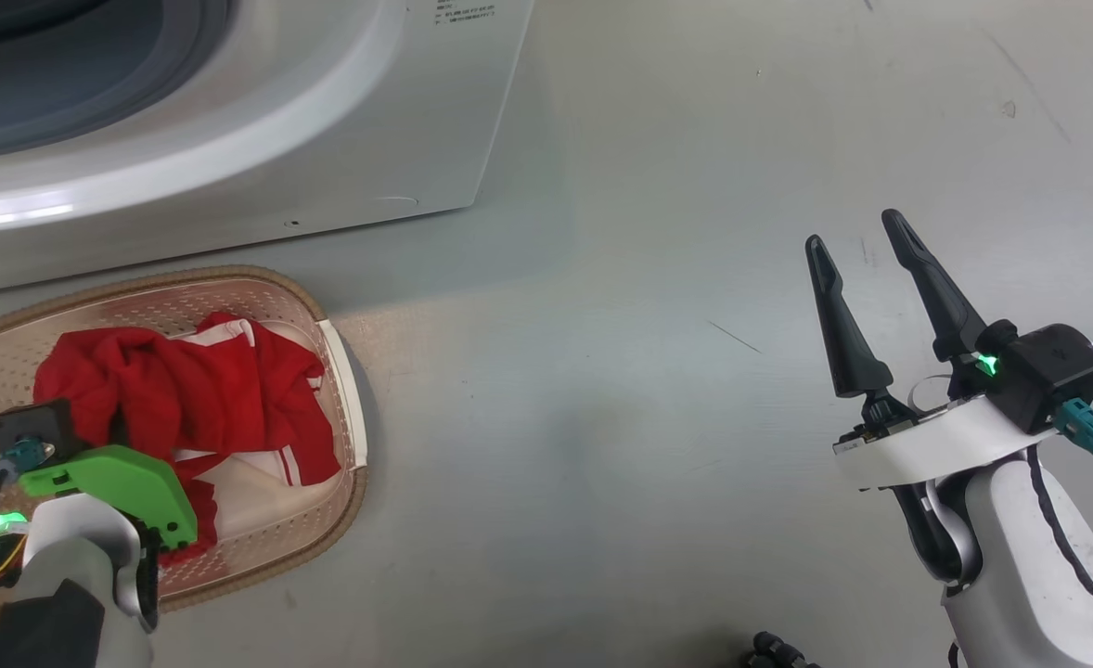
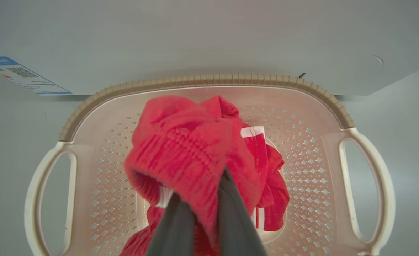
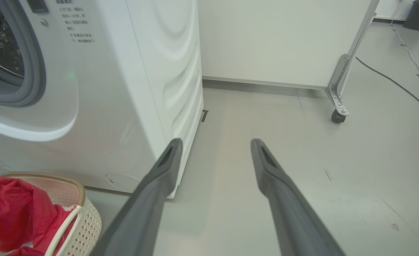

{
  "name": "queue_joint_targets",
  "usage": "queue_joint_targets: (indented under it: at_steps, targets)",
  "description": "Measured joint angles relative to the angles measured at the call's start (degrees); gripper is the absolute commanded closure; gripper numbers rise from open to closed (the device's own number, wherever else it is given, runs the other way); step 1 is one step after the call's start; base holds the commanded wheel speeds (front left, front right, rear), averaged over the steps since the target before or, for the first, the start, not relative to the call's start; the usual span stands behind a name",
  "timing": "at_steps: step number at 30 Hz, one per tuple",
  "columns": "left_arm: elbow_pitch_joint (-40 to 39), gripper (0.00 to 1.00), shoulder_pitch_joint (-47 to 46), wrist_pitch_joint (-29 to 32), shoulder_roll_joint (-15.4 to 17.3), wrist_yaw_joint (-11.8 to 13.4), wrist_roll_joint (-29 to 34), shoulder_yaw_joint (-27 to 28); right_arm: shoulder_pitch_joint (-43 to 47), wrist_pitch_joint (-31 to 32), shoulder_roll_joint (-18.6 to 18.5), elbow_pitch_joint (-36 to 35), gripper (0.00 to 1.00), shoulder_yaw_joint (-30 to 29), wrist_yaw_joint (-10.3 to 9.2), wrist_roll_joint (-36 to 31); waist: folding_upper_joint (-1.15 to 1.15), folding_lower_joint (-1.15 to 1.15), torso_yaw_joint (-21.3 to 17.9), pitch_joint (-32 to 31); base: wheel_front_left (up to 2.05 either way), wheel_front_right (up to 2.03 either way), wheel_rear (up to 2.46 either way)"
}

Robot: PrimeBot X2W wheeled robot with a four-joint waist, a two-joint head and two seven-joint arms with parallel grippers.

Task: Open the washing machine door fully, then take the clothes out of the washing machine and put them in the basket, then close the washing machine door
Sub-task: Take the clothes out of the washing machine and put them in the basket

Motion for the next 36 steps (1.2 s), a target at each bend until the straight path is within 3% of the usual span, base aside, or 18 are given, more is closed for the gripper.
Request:
queue_joint_targets:
  at_steps: [9, 14, 24, 25, 26, 27, 36]
  targets:
    - [5.2, 1.00, -1.7, 0.0, -0.4, 0.0, 0.0, -0.7, -0.7, 0.0, -0.1, 0.0, 0.00, 0.4, 0.00, -0.1, 0.00, 0.00, 0.4, 0.5, 0.00, 0.00, 0.00]
    - [7.0, 1.00, -3.1, -0.3, -0.6, -1.0, 3.9, -5.7, -0.8, 0.0, -0.1, 0.2, 0.00, 0.6, 0.01, -0.1, 0.00, 0.00, 0.3, 0.6, 0.00, 0.00, 0.00]
    - [11.0, 1.00, -4.8, -0.9, -2.1, -0.7, 2.7, -4.7, -1.4, 0.0, 0.0, 0.5, 0.00, 1.4, 0.01, -0.5, 0.00, 0.00, -0.4, 0.6, 0.00, 0.00, 0.00]
    - [11.4, 0.83, -4.9, -0.9, -2.1, -0.7, 2.4, -4.5, -1.4, 0.0, 0.0, 0.5, 0.00, 1.4, 0.01, -0.5, 0.00, 0.00, -0.5, 0.6, 0.00, 0.00, 0.00]
    - [11.8, 0.52, -5.1, -1.1, -2.1, -0.7, 2.2, -4.3, -1.4, 0.0, 0.1, 0.5, 0.00, 1.4, 0.01, -0.5, 0.00, 0.00, -0.5, 0.5, 0.00, 0.00, 0.00]
    - [12.1, 0.00, -5.2, -1.3, -2.1, -0.7, 2.0, -4.1, -1.4, 0.0, 0.1, 0.5, 0.00, 1.3, 0.01, -0.5, 0.00, 0.00, -0.6, 0.5, 0.00, 0.00, 0.00]
    - [14.6, 0.00, -6.1, -3.4, -2.1, -1.0, 2.8, -5.6, -1.7, 0.0, 0.6, 1.5, 0.00, 0.9, 0.01, -0.5, 0.00, 0.00, -0.2, -0.6, 0.00, 0.00, 0.00]
